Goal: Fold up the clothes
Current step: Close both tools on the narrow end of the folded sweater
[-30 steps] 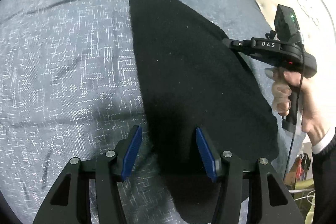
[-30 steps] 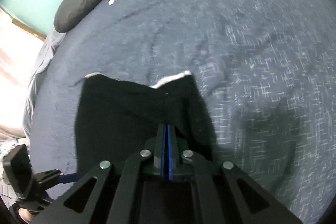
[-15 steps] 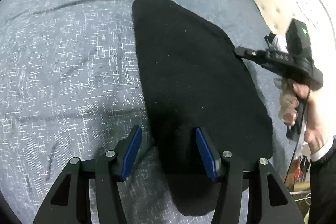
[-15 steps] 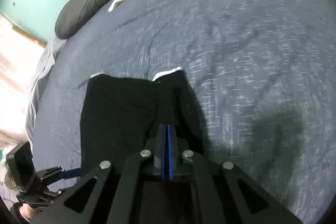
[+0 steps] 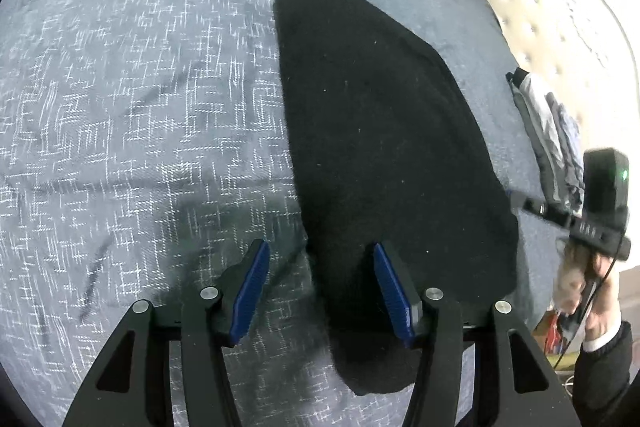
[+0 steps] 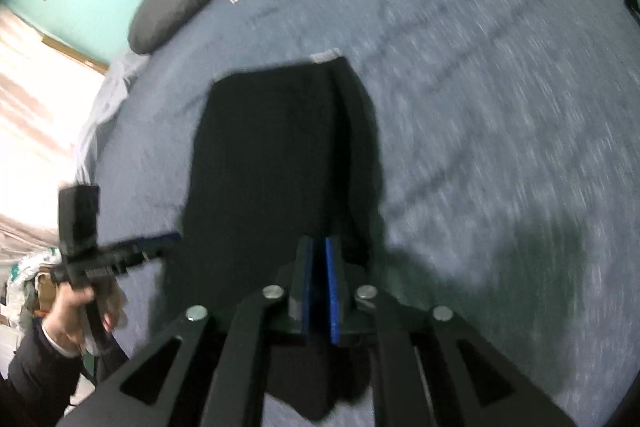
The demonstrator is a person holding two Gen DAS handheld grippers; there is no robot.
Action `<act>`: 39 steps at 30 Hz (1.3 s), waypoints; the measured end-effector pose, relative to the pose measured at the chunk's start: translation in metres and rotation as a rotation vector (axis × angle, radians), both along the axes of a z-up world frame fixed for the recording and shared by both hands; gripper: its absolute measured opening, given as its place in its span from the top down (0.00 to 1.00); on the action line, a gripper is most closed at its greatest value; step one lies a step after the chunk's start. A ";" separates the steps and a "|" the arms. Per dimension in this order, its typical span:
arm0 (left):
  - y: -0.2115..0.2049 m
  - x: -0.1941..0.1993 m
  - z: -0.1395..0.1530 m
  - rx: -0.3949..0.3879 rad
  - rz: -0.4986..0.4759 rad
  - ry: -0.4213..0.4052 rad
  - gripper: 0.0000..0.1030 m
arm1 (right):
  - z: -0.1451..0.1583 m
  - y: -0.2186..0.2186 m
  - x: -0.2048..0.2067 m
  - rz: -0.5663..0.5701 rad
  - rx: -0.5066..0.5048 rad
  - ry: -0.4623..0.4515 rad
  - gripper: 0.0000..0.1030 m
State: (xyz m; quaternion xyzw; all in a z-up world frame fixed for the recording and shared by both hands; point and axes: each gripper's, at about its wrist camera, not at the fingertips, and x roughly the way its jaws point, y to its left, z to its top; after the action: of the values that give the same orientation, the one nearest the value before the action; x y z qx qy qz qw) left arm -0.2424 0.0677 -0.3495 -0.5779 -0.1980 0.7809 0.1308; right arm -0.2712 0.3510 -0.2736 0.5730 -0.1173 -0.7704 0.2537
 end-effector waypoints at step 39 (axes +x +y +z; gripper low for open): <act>0.046 -0.030 -0.026 0.110 -0.002 -0.038 0.29 | -0.058 -0.016 0.014 0.119 0.023 -0.175 0.43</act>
State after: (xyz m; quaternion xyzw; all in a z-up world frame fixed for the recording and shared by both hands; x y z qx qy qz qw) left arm -0.2723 0.1136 -0.3758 -0.5849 -0.2425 0.7575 0.1590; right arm -0.2570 0.3348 -0.3315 0.6468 -0.0959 -0.7024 0.2813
